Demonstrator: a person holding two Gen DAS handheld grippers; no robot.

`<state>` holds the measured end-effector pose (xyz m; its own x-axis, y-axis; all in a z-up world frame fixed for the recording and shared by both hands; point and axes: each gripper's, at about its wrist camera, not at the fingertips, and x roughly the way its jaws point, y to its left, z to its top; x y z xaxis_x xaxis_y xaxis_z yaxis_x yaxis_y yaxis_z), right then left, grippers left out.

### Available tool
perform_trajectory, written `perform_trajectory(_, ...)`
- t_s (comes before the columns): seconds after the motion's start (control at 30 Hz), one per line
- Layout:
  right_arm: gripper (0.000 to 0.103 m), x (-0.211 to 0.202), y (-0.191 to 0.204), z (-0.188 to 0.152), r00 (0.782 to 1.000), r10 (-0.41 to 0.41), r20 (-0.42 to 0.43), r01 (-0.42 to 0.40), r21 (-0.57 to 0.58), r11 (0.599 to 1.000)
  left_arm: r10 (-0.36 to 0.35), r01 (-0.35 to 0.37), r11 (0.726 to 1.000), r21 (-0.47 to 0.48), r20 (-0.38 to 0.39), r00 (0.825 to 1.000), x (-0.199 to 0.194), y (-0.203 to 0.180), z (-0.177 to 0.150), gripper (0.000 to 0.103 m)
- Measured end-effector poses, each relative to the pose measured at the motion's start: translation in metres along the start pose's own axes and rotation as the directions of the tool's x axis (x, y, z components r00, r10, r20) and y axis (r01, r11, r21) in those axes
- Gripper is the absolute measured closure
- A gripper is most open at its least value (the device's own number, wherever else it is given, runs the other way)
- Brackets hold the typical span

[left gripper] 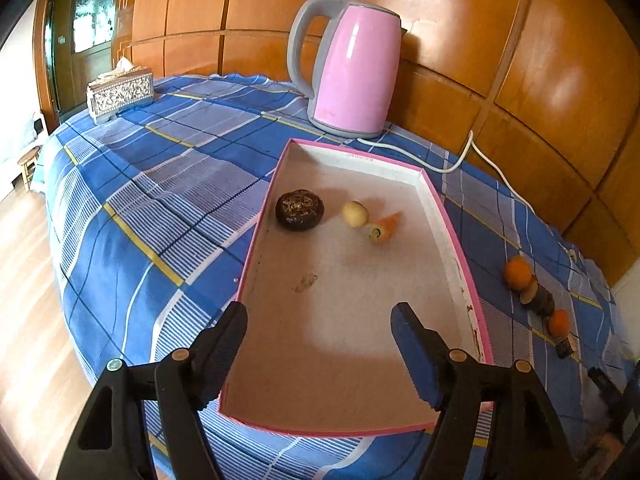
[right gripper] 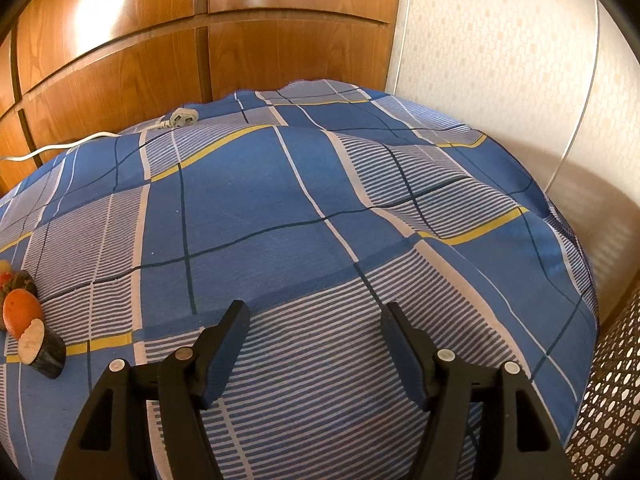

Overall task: Organize fruits
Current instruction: 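Carry the yellow fruit into the tray and open the left tool, then move the right tool to the cut log slice and grasp it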

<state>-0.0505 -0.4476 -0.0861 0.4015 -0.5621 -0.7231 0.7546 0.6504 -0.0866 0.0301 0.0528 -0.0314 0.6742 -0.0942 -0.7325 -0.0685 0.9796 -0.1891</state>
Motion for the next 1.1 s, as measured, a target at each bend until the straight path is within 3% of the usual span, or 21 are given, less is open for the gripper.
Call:
perform_trajectory(0.43, 0.034, 0.001, -0.002, 0.004, 1.000, 0.017, -0.024, -0.017, 0.002, 1.000, -0.012, 0.012, 1.000, -0.013, 0.023, 1.000, -0.017, 0.004, -0.008, 0.025)
perform_trajectory(0.67, 0.034, -0.001, -0.001, 0.006, 0.999, 0.030, -0.045, -0.030, -0.001, 1.000, 0.021, -0.019, 0.998, -0.057, 0.031, 0.999, -0.026, 0.018, -0.013, 0.016)
perform_trajectory(0.9, 0.034, -0.019, 0.022, 0.001, 0.977, 0.200, -0.074, -0.203, -0.041, 0.978, 0.032, -0.031, 0.996, -0.079, 0.009, 0.999, -0.021, 0.025, -0.016, 0.015)
perform_trajectory(1.1, 0.034, -0.040, 0.063, -0.004, 0.913, 0.389, -0.123, -0.403, -0.120, 0.907, 0.032, -0.030, 0.997, -0.077, 0.015, 0.999, -0.021, 0.026, -0.016, 0.015)
